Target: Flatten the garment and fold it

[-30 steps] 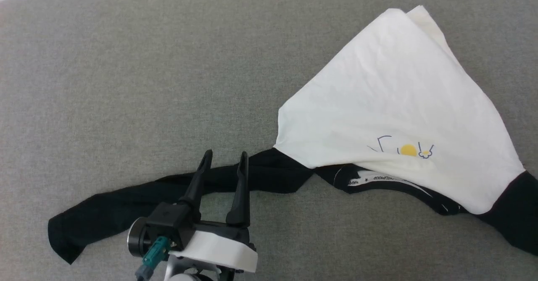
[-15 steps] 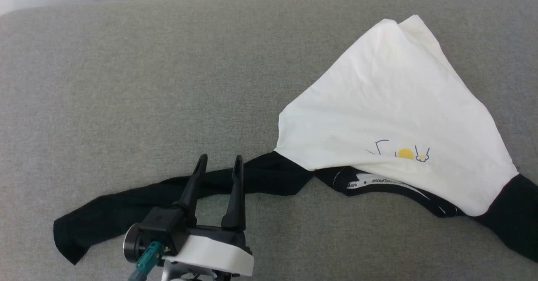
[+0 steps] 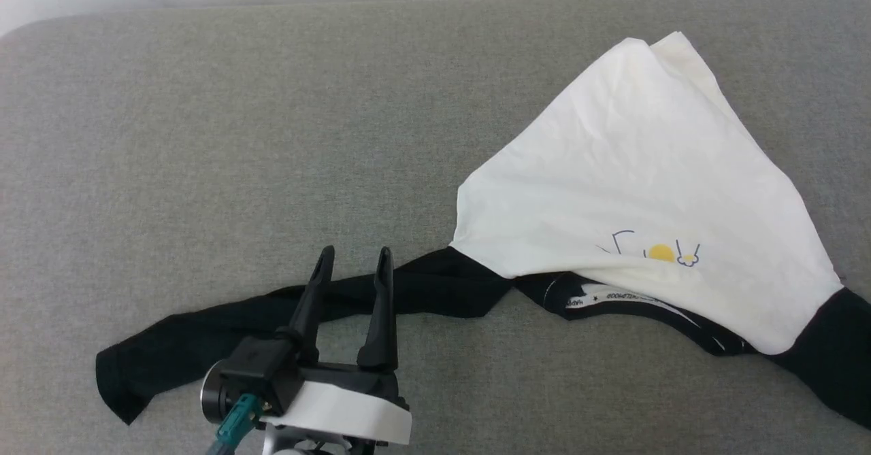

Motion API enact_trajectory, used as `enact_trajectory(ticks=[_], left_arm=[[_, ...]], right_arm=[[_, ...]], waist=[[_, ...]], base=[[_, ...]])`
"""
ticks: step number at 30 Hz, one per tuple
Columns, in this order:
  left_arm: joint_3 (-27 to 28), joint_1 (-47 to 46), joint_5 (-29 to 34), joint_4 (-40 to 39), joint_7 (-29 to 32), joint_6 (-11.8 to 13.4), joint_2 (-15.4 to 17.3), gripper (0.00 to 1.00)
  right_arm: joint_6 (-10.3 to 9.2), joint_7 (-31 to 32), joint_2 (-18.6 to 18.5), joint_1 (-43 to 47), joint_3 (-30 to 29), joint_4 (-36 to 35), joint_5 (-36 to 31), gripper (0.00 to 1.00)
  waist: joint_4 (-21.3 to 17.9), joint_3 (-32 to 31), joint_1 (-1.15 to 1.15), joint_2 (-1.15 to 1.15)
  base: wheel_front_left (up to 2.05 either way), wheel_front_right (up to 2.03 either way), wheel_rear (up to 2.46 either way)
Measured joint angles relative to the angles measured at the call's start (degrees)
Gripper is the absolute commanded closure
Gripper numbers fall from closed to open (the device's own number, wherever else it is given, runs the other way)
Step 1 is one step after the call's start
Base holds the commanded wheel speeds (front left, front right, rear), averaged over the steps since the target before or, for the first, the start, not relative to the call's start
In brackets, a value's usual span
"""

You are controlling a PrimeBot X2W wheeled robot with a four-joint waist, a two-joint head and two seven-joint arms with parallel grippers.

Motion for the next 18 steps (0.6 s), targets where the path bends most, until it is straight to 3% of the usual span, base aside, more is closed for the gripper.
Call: enact_trajectory(ticks=[4, 8, 13, 18], left_arm=[[0.1, 0.0, 0.1, 0.0, -0.6, -0.4, -0.4, 0.00], [0.1, 0.0, 0.3, 0.0, -0.8, -0.5, -0.5, 0.00], [-0.3, -0.2, 1.3, -0.3, -0.8, -0.8, -1.0, 0.00], [-1.8, -2.3, 2.8, -0.2, -0.8, -1.3, -2.7, 0.00]], right_arm=[[0.00, -4.6, 0.9, -3.4, 4.0, 0.2, -3.5, 0.00], [0.01, -5.4, 0.3, -7.1, 9.9, 1.8, -5.5, 0.00], [0.01, -3.7, -3.2, -15.6, 17.7, 6.7, -7.3, 0.00], [0.01, 1.2, -5.9, -25.6, 23.6, 16.2, -7.4, 0.00]], waist=[[0.5, 0.0, 0.00, 0.00], [1.1, 0.3, 0.00, 0.00], [1.9, 2.1, 0.00, 0.00], [3.1, 5.2, 0.01, 0.00]], base=[[0.00, 0.00, 0.00], [0.00, 0.00, 0.00], [0.00, 0.00, 0.00], [0.00, 0.00, 0.00]])
